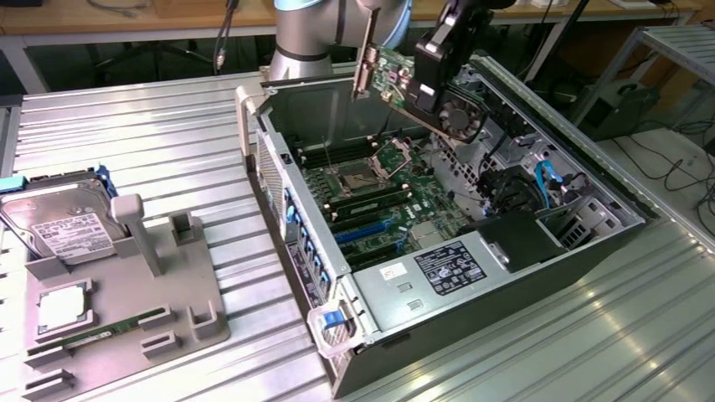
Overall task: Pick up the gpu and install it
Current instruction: 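Insert the gpu into the slot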
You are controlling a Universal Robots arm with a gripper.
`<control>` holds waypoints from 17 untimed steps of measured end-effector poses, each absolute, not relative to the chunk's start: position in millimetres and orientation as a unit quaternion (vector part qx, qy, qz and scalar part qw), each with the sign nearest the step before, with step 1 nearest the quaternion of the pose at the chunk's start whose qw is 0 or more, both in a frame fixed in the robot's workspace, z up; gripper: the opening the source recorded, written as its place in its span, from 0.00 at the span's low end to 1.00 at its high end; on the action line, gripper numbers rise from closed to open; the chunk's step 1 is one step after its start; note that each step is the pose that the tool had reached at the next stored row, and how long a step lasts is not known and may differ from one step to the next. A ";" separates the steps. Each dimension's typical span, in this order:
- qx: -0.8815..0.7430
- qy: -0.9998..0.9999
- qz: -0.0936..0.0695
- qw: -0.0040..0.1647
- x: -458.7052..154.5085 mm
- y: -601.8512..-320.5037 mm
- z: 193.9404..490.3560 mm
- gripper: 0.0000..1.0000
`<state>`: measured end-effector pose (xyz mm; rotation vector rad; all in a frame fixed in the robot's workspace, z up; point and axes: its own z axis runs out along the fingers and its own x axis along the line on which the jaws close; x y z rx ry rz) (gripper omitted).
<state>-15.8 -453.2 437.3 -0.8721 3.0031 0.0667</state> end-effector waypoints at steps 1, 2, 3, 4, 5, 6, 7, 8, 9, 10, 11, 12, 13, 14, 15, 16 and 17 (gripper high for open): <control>-0.285 0.958 0.021 0.007 -15.8 -453.2 437.3 0.27; -0.294 0.956 0.021 0.007 -15.8 -453.2 437.2 0.27; -0.301 0.953 0.022 0.006 -15.8 -453.2 437.2 0.27; -0.307 0.952 0.022 0.006 -15.8 -453.2 437.2 0.27; -0.313 0.950 0.022 0.006 -15.8 -453.2 437.2 0.27; -0.318 0.948 0.022 0.006 -15.8 -453.2 437.3 0.27; -0.323 0.946 0.022 0.006 -15.8 -453.2 437.2 0.27; -0.328 0.944 0.022 0.006 -15.8 -453.2 437.2 0.27; -0.333 0.943 0.022 0.006 -15.8 -453.2 437.3 0.27; -0.339 0.940 0.022 0.006 -15.8 -453.2 437.2 0.27; -0.345 0.938 0.022 0.005 -15.8 -453.2 437.2 0.27; -0.350 0.936 0.022 0.005 -15.8 -453.2 437.2 0.27; -0.356 0.934 0.022 0.005 -15.8 -453.3 437.2 0.27; -0.361 0.932 0.022 0.005 -15.8 -453.3 437.2 0.27; -0.368 0.930 0.022 0.005 -15.8 -453.3 437.2 0.27; -0.374 0.927 0.022 0.005 -15.8 -453.3 437.2 0.27; -0.379 0.925 0.022 0.005 -15.8 -453.3 437.2 0.27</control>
